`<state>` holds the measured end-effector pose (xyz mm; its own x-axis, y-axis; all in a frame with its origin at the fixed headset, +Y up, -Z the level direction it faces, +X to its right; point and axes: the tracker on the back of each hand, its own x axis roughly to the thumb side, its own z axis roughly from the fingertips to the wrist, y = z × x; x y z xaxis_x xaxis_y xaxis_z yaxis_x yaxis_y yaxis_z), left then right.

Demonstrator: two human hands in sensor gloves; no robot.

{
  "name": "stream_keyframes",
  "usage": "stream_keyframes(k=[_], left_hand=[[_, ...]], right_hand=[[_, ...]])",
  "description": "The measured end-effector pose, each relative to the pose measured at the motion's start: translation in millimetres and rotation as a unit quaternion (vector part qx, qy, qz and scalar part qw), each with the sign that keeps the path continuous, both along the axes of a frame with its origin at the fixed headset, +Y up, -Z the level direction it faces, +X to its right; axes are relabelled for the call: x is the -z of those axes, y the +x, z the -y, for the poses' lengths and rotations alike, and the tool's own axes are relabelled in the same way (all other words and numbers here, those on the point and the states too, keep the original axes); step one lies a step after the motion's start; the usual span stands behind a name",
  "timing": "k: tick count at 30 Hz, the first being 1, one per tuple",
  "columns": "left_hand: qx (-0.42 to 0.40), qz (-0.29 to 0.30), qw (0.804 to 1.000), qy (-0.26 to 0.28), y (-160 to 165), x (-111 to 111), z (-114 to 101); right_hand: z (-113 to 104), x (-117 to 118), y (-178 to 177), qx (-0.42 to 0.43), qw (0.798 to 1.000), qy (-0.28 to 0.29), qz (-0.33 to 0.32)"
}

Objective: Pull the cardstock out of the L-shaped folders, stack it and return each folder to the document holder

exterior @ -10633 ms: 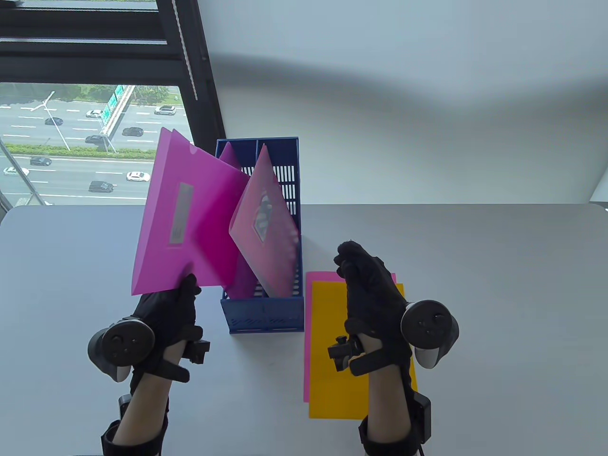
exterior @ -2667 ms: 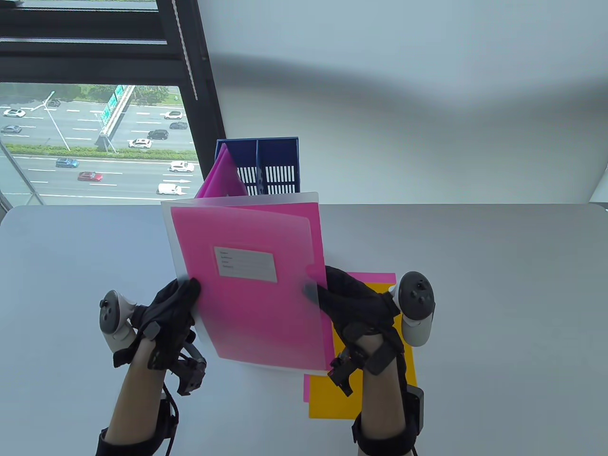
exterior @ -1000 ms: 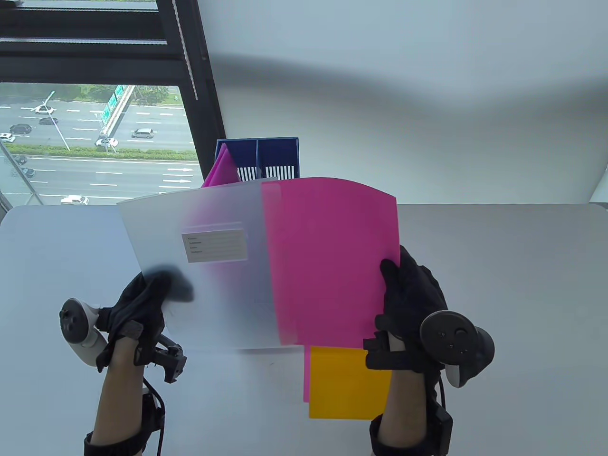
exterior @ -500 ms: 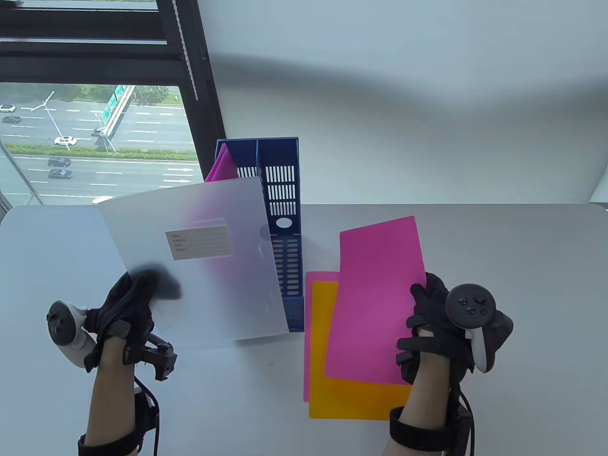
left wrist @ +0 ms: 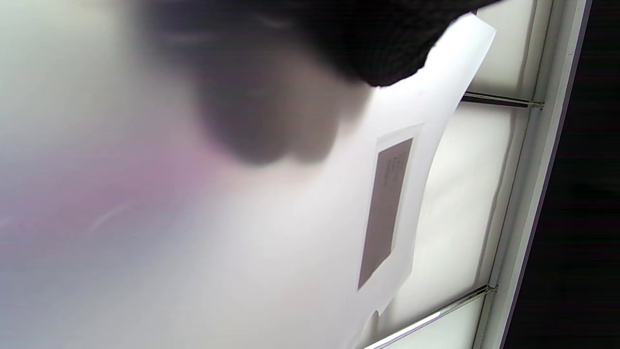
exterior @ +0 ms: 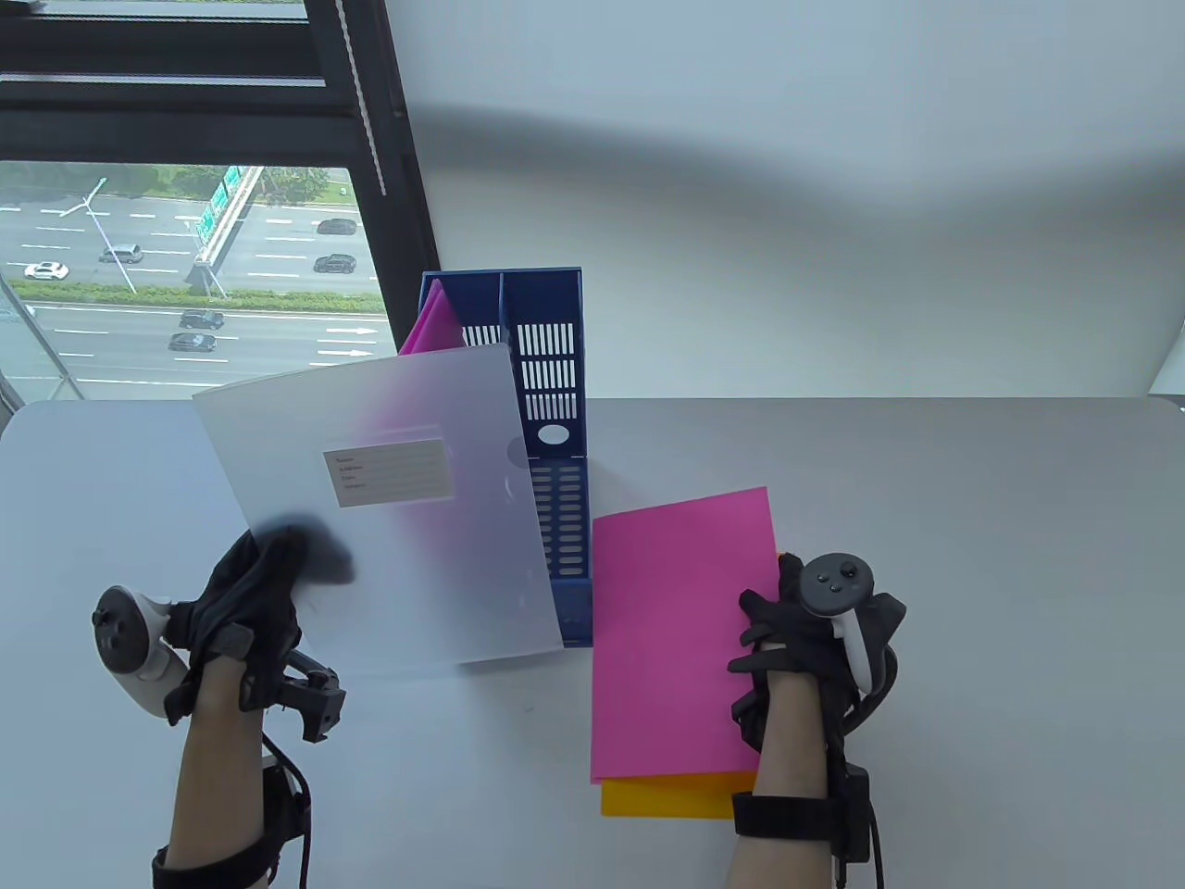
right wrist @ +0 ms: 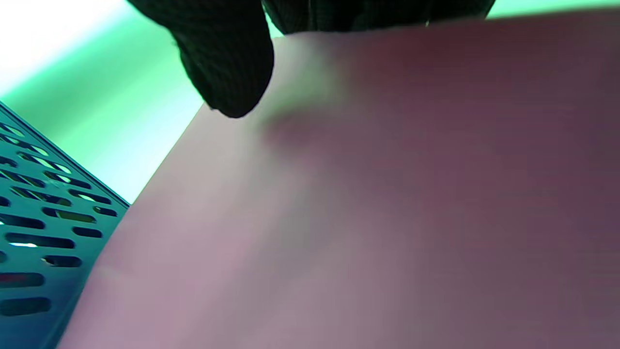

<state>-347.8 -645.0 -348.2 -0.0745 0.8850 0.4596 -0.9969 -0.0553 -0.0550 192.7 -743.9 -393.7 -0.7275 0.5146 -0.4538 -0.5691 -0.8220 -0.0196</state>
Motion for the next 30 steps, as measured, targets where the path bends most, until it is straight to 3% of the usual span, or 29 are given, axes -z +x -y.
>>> stream_keyframes(k=[4,8,15,23,27,30], left_hand=[[-0.001,0.0,1.0,0.0,-0.1,0.0,0.1],[-0.001,0.001,1.0,0.0,0.4,0.0,0.2],[0.003,0.005,1.0,0.0,1.9,0.7,0.7],[0.012,0.012,1.0,0.002,4.9,1.6,1.7],[0.02,0.019,1.0,0.004,11.6,1.8,1.5],[0.026,0.024,0.999,0.007,17.3,2.3,0.8]], right_hand=[[6.1,2.3,-3.3,-0.037,0.998,-0.047,0.0],[2.0,0.2,-1.0,-0.041,0.999,-0.022,0.017],[-59.3,-15.2,-16.8,0.02,0.989,0.147,-0.018],[-134.6,-54.3,-69.7,0.084,0.917,0.37,-0.124],[-154.8,-73.2,-96.6,0.055,0.897,0.407,-0.162],[-160.7,-79.6,-112.8,0.026,0.893,0.409,-0.183]])
